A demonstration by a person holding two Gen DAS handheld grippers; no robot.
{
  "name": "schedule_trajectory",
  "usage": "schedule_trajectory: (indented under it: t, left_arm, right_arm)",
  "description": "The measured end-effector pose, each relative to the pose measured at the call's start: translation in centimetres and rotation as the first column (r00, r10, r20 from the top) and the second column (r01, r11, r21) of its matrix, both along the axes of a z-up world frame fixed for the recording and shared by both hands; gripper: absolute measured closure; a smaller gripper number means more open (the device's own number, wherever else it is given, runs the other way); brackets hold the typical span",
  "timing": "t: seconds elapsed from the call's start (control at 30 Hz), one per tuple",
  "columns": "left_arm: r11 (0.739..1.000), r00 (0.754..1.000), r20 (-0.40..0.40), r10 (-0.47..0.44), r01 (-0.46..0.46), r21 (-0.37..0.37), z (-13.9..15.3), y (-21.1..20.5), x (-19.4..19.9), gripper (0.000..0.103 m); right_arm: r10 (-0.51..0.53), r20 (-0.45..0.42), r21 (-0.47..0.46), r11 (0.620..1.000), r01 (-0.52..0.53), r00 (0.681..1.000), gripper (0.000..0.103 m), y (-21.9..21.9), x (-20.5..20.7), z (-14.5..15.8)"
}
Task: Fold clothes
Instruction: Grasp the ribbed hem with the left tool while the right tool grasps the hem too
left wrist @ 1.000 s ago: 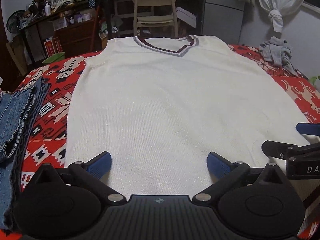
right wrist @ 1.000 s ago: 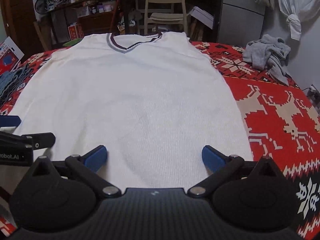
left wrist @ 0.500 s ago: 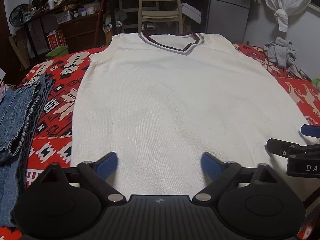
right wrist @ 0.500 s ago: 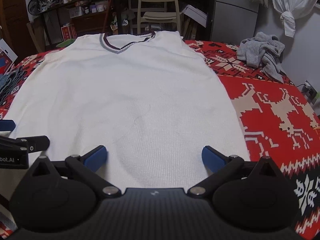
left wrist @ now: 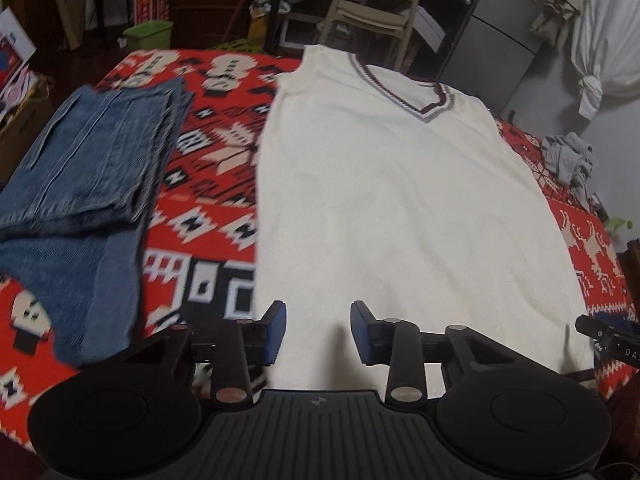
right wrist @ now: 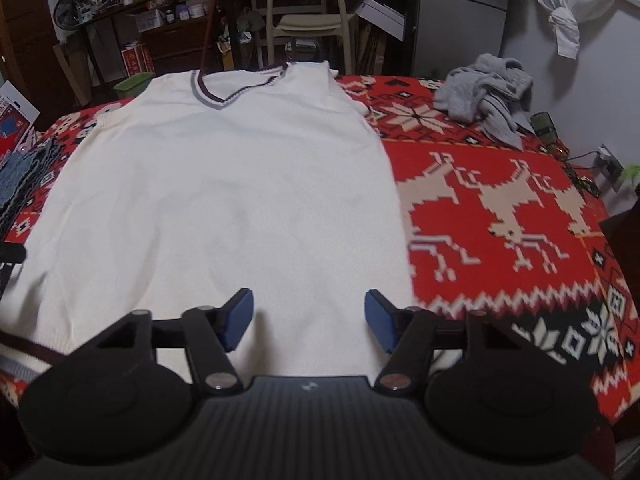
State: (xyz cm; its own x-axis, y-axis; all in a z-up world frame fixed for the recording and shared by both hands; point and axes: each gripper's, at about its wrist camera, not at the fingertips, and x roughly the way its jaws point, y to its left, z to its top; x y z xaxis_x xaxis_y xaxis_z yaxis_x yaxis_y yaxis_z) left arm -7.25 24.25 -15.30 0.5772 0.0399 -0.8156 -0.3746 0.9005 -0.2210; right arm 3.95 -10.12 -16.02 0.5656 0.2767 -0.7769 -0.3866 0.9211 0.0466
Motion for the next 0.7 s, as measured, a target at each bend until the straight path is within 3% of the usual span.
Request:
schedule_trajectory:
  t: [0.07, 0.13, 0.4, 0.7]
  left_arm:
    - [0.999, 1.0, -0.012, 0.018, -0.019, -0.035, -0.2, 0.6, -1.1, 0.074]
    - [0.997, 0.999, -0.03, 0.031, -0.033, -0.074, -0.6, 1.1, -2.0, 0.074]
    - [0.99, 0.993, -0.115, 0.0, -0.016, -0.141, -2.2, 0.0, -3.6, 0.074]
    - [0.985, 0.992, -0.122, -0.015, -0.006, -0.173, -2.6, -0.6, -3.4, 0.08]
  right_arm:
    - [-0.013, -0.015, -0.01, 1.0, 0.013, 1.0, 0.06, -0.9, -0.5, -0.1]
    - [-0.026, -0.03, -0.02, 0.999, 0.025, 0.999, 0.068, -1.9, -1.0, -0.2]
    - [-0.088, -0.078, -0.029, 0.996, 0.086, 0.993, 0.068, -4.5, -2.9, -0.6]
    - [-0.14, -0.141, 0.003, 0.99, 0.142, 0.98, 0.067, -5.8, -3.1, -1.5]
